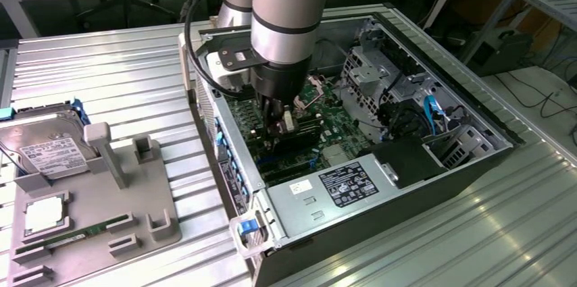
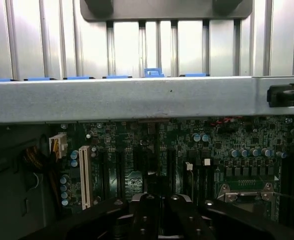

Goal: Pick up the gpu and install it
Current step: 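Press down on the gpu until it lock into place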

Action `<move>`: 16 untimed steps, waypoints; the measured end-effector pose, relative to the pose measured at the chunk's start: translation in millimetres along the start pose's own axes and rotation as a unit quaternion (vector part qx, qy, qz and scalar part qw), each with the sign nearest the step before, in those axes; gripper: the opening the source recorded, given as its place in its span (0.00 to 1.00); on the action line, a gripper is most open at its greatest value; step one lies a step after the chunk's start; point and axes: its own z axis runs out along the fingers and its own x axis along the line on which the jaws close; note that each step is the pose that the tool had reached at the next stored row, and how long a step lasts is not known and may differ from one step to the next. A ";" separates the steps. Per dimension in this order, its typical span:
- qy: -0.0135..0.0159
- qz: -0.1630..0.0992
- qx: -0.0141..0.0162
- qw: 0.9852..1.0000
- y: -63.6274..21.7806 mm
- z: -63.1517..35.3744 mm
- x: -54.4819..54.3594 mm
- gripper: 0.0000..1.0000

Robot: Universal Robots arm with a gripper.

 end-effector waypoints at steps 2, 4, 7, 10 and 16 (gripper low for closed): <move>0.000 -0.001 0.000 1.000 -4.0 0.1 -0.2 0.11; 0.000 -0.002 0.000 1.000 -5.0 0.1 -0.2 0.11; 0.000 -0.002 0.000 1.000 -5.0 1.3 -0.3 0.11; 0.000 -0.002 -0.001 1.000 -4.8 5.2 -0.1 0.11; 0.001 -0.002 -0.004 1.000 -4.6 13.8 0.1 0.11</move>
